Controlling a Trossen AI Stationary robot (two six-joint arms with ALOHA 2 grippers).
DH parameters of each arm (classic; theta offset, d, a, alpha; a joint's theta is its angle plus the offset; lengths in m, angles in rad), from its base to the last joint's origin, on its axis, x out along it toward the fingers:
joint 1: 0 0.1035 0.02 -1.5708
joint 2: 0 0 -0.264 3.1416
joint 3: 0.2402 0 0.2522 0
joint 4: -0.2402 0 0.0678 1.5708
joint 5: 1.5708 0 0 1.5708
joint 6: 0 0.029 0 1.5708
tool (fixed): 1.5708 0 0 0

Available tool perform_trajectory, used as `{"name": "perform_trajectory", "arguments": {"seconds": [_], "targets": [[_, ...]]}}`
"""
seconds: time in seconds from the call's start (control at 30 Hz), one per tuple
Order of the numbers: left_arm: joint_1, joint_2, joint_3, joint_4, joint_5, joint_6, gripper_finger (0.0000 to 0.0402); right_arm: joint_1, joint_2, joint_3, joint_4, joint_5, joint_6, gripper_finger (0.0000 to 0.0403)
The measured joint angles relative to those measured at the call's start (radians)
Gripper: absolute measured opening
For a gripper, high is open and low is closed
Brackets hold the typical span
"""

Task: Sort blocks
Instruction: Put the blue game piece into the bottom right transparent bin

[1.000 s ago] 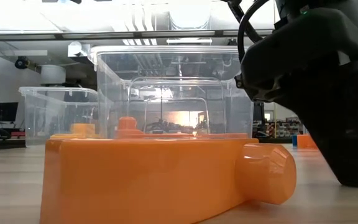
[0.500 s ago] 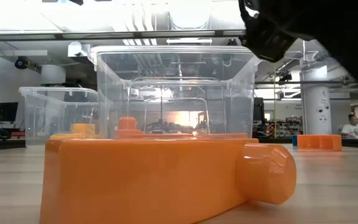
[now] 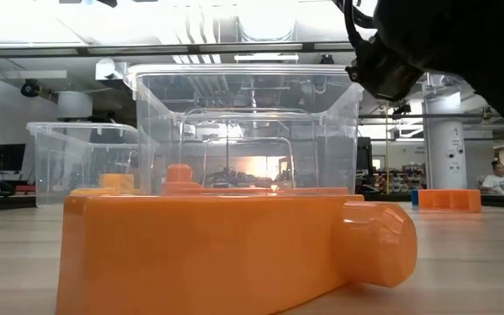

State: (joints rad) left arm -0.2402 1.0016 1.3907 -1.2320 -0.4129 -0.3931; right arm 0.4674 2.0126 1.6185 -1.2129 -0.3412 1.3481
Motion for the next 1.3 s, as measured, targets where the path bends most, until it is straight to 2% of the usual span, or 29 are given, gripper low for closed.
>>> {"name": "perform_trajectory", "arguments": {"seconds": [0.23, 0.83, 1.07, 1.3], "targets": [[0.0, 0.0, 0.0, -0.001, 0.0, 0.011, 0.0263, 0.008, 0.001, -0.003, 0.028, 0.0, -0.004, 0.0327], [0.0, 0.0, 0.0, -0.002, 0.0, 0.018, 0.0263, 0.008, 0.001, -0.003, 0.057, 0.0, -0.005, 0.0127], [0.0, -0.001, 0.0, -0.003, 0.0, 0.019, 0.0263, 0.005, -0.001, 0.003, 0.048, 0.004, 0.015, 0.0127], [0.0, -0.001, 0.0, -0.002, 0.0, 0.019, 0.0263, 0.001, -0.072, 0.102, 0.027, 0.008, 0.085, 0.0133]]}}
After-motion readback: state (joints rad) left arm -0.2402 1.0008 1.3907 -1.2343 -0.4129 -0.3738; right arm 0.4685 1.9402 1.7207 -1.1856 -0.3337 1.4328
